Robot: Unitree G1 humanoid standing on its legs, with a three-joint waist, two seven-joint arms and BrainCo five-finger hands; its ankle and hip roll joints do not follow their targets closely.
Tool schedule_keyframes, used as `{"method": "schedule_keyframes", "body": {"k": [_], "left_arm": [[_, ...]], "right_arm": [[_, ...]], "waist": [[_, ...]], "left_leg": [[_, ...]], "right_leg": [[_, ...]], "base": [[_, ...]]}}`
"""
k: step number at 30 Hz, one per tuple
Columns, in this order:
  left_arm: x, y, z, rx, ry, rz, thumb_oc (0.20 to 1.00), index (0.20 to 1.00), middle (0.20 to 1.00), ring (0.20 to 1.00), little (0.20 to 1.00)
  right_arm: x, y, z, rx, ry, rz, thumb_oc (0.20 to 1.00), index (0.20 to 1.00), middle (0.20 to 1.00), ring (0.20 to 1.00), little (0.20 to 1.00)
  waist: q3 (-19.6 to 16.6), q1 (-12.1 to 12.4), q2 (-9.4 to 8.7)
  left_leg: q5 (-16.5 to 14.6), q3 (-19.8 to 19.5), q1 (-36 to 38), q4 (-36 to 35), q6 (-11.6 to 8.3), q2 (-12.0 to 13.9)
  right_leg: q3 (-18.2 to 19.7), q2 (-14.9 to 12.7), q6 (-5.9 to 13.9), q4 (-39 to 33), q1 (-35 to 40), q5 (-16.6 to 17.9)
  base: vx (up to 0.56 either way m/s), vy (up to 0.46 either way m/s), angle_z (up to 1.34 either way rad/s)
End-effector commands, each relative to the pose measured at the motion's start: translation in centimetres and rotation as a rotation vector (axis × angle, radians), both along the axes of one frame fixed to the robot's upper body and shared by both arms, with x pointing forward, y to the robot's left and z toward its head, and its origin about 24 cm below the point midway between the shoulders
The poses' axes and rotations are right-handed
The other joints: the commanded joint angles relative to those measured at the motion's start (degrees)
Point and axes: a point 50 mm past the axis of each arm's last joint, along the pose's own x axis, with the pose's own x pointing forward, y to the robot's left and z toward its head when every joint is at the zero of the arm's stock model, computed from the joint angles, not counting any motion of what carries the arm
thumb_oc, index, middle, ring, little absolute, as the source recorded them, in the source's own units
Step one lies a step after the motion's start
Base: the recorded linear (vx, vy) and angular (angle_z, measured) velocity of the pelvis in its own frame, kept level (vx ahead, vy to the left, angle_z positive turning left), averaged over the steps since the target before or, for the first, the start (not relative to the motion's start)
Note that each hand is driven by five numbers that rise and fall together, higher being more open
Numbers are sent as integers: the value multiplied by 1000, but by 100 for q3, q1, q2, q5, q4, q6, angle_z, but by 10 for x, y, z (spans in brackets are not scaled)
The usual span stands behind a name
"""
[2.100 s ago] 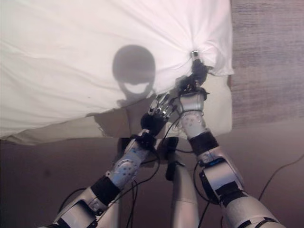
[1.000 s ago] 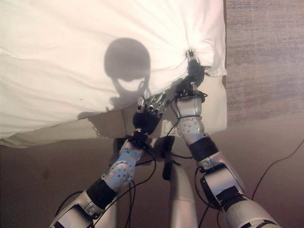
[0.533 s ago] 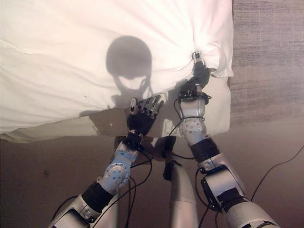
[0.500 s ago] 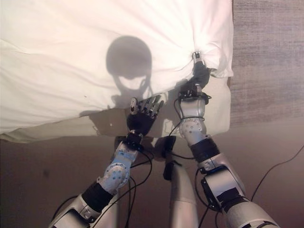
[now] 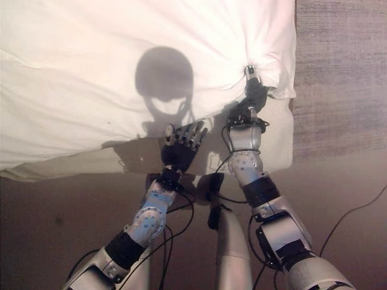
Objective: Make the bed
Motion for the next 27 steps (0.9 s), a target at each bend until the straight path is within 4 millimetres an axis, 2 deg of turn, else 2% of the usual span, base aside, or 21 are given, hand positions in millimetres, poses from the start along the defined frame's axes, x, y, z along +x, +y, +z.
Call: {"method": "schedule_keyframes", "body": {"k": [1, 8, 11, 15, 27], "left_arm": [[-5, -18, 10, -52, -36, -69, 1000, 1000, 1000, 1000, 1000], [6, -21, 26, -91, -47, -25, 1000, 1000, 1000, 1000, 1000], [13, -13, 40, -128, -73, 31, 1000, 1000, 1000, 1000, 1000], [17, -8, 47, -152, -78, 64, 1000, 1000, 1000, 1000, 1000], [16, 1, 71, -231, -157, 105, 1000, 1000, 1000, 1000, 1000]], "right_arm": [[-21, -13, 21, 64, -177, -39, 200, 200, 200, 200, 200], [-21, -7, 19, 81, -178, -3, 200, 200, 200, 200, 200], [-20, -4, 13, 64, -163, 9, 200, 200, 200, 200, 200], [-21, -1, 8, 68, -159, 28, 200, 200, 200, 200, 200], [-22, 2, -1, 57, -143, 45, 200, 200, 200, 200, 200]], "waist": [[-137, 10, -278], [-137, -90, -354], [-137, -117, -359], [-137, -141, -366], [-137, -146, -391]], "left_leg": [[-600, -121, 110, 267, 362, -157], [-618, -133, 108, 303, 353, -139], [-570, -141, 114, 236, 326, -107], [-557, -164, 98, 238, 316, -102], [-515, -191, 88, 151, 294, -60]], "right_leg": [[-79, -51, 534, 58, -111, 213], [-78, -22, 527, 74, -120, 210], [-90, -17, 534, 70, -114, 196], [-99, 3, 527, 124, -132, 166], [-158, 20, 537, 94, -158, 164]], "base": [[0, 0, 0], [0, 0, 0], [0, 0, 0], [0, 0, 0], [0, 0, 0]]}}
